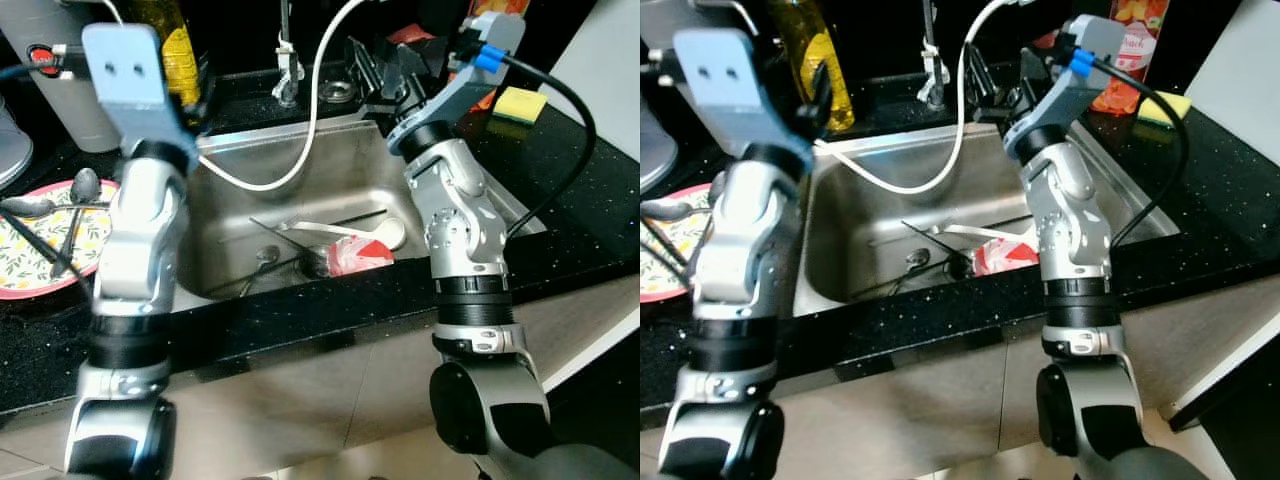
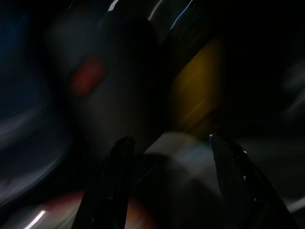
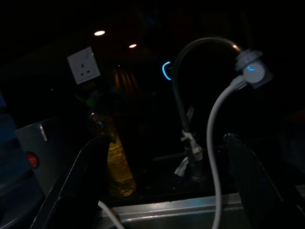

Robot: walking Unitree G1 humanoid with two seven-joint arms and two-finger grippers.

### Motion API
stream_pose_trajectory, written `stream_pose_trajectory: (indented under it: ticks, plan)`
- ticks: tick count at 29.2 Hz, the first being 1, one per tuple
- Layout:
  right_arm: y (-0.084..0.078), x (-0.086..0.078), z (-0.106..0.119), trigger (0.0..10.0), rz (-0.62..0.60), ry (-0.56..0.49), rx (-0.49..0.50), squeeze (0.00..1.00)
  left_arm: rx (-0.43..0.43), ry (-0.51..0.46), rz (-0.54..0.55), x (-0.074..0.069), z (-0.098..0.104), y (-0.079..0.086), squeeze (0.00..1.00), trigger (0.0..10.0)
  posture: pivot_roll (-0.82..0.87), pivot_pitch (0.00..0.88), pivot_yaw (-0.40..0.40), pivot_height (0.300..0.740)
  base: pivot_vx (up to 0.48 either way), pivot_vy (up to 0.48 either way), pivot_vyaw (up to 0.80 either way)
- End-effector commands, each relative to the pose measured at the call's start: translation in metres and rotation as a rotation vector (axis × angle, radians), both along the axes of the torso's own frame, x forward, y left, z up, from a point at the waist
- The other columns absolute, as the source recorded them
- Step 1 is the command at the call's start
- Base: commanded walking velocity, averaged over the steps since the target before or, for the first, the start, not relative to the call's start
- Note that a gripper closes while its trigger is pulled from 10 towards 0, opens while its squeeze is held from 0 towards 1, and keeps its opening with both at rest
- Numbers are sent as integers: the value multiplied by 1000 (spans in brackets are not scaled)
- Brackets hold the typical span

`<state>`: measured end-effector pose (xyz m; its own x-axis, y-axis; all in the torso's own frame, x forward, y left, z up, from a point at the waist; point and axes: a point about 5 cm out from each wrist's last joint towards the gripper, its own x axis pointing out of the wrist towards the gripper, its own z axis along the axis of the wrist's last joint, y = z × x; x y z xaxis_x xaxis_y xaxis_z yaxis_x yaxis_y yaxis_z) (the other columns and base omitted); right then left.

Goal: Kitchen organization

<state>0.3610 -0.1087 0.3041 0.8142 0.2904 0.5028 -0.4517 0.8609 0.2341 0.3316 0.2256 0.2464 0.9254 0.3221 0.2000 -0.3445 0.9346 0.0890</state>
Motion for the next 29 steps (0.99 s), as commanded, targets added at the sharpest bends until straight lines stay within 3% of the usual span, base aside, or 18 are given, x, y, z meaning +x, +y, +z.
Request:
stream_pose_trajectory:
  ticks: [1,5,8,14,17,21,22,27,29]
  plan:
    - [1,1,2,10000,8,-4,16,0,14,95,97,-3,-16,19,0,10000,175,0,53,740,0,0,0]
    - [1,2,6,10000,15,-16,9,0,-36,185,159,-9,-27,34,0,10000,188,0,42,740,0,0,0]
    - [0,3,15,10000,16,-28,9,0,-61,203,246,-13,-24,49,0,10000,192,0,36,740,0,0,0]
    - [6,1,2,10000,51,4,-16,0,-189,230,341,-23,-25,64,0,10000,221,0,10,740,0,0,0]
    - [9,6,-6,10000,38,35,-18,0,-173,292,399,-28,-39,75,0,10000,206,0,10,740,0,0,0]
    - [12,2,8,10000,60,-6,-3,0,-184,284,404,-27,-35,78,0,10000,208,0,11,740,0,0,0]
    - [11,4,7,10000,57,-5,-7,0,-191,280,404,-23,-33,78,1000,10000,209,0,11,740,0,0,0]
    - [11,1,2,10000,56,6,-12,0,-215,277,373,-20,-31,72,1000,10000,203,0,15,740,0,0,0]
    - [8,1,5,10000,52,0,-8,0,-310,264,345,-17,-30,73,957,10000,194,0,19,740,0,0,0]
